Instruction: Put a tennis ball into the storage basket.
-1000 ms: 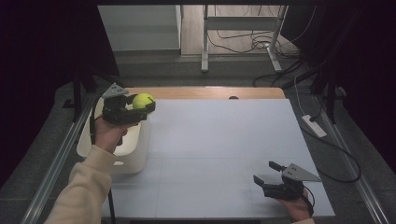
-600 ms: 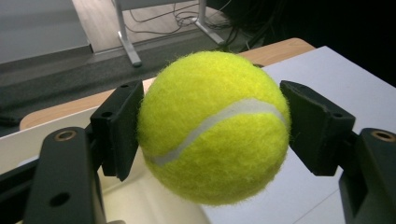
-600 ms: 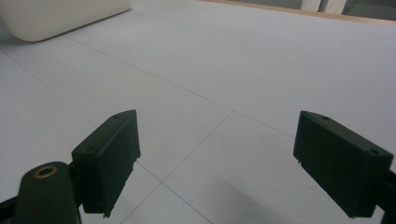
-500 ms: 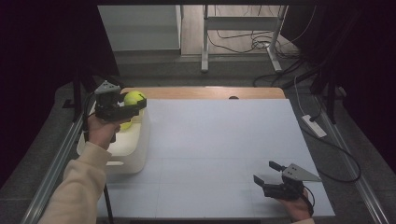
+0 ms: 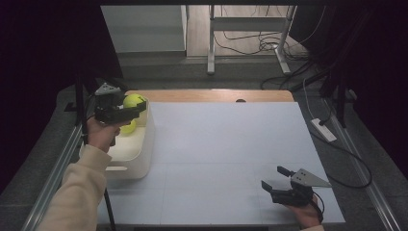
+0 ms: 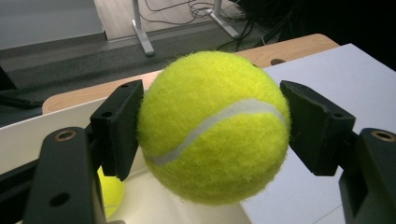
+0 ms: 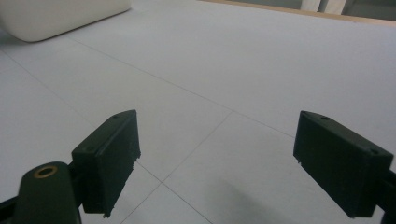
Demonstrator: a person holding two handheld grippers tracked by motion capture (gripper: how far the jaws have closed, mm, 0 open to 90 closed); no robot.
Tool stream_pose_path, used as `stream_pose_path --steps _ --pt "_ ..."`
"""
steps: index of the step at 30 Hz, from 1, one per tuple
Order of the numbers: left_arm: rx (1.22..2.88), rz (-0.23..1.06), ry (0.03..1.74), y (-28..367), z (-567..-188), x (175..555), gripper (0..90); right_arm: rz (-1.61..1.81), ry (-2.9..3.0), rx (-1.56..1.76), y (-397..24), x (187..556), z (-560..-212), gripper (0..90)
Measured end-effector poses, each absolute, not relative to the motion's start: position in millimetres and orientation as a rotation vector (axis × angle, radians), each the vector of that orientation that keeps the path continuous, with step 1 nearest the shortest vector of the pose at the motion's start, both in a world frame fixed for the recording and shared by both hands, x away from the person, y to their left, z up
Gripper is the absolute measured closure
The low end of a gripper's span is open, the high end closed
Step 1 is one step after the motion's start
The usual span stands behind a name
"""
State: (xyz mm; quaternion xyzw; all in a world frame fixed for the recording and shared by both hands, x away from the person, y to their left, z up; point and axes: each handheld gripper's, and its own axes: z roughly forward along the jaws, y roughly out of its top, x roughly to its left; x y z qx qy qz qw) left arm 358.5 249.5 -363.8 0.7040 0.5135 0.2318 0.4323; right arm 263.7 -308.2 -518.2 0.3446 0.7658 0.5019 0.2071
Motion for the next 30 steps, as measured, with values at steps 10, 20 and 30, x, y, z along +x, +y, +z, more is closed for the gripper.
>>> stream_pose_path --steps 10,20,30 --pt "1.758 0.579 1.318 258 -368 361 26.9 1.393 2.132 0.961 -308 264 -518 14.4" --pt "1.807 0.545 1.383 265 -379 371 26.9 1.394 2.132 0.963 -308 264 -518 14.4" --pt "1.861 0.525 1.425 266 -386 379 26.7 1.396 2.135 0.961 -308 264 -519 14.4"
